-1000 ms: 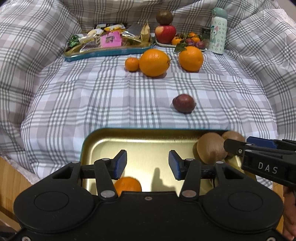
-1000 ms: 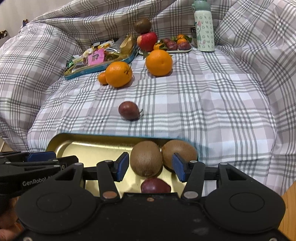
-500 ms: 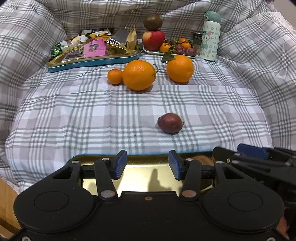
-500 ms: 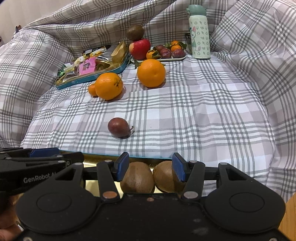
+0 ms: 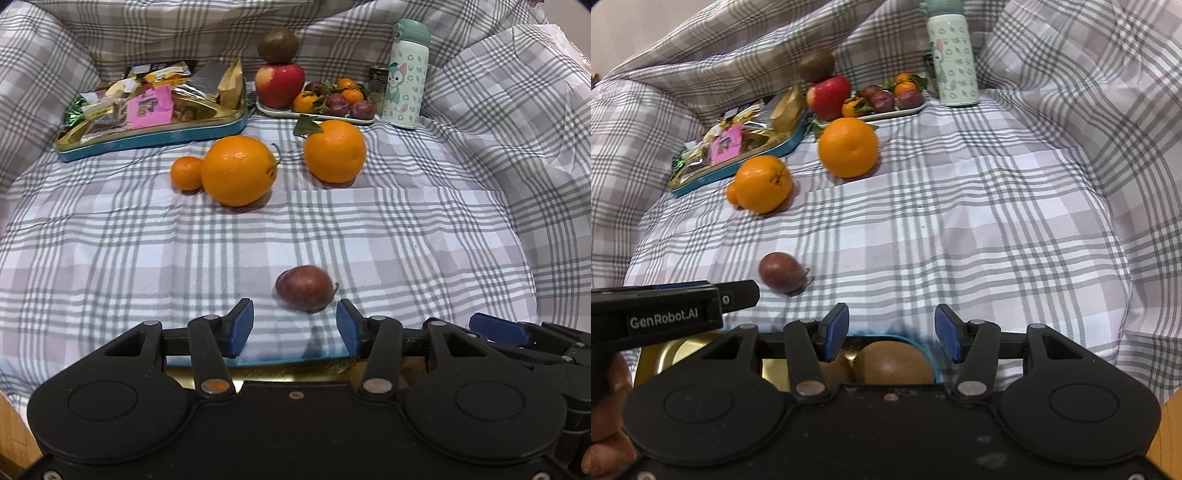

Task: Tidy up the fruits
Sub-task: 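Move the left tool to the passion fruit on the cloth while the right tool withdraws, then grasp and lift the purple passion fruit with the left tool while the right tool approaches the oranges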

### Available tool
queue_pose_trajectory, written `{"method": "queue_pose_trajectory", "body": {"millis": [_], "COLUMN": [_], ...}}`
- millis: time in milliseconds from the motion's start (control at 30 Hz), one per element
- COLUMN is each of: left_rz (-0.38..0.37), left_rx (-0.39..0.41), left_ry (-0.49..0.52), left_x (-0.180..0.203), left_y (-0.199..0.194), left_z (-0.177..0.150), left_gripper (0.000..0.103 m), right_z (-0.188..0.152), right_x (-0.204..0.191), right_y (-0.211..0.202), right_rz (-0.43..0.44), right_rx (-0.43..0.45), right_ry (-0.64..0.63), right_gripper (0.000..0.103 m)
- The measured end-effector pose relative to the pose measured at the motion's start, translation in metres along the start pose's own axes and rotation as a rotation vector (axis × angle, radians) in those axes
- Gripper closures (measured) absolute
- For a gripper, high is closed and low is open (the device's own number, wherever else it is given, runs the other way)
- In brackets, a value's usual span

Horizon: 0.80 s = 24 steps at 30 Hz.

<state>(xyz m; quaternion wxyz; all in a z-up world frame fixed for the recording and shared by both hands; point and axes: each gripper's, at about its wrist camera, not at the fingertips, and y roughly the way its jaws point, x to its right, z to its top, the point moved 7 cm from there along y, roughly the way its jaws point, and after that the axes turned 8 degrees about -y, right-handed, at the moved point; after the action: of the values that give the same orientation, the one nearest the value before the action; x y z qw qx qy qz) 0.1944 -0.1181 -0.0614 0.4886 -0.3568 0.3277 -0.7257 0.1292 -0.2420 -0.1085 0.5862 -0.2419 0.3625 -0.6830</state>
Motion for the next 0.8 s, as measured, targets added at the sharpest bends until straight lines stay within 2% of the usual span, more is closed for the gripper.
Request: {"method": "queue_pose_trajectory", "body": {"millis": [367,700,800], "left_rz": [0.025,0.045,0.033], "left_rx": [-0.025,-0.062,-0.08], "left_ry": [0.02,0.0,-0.015], "left_x": [0.011,0.01,0.008], "left_y": [0.026,0.046,0.052], "left_z": [0.007,0.007,0.006], "left_gripper": [0.048,0.048,0.051], "right_z": [0.004,0.002,0.001], "right_x": [0.018,0.024,0.024], "right_y": [0.011,0.02,0.022], "right_rz": [-0.01,-0.009,-0.01], "right_rx": [-0.009,-0.03,-0.036], "right_ry": [0.046,0.068,0.069], "right_gripper": [0.048,0.048,0.048]}}
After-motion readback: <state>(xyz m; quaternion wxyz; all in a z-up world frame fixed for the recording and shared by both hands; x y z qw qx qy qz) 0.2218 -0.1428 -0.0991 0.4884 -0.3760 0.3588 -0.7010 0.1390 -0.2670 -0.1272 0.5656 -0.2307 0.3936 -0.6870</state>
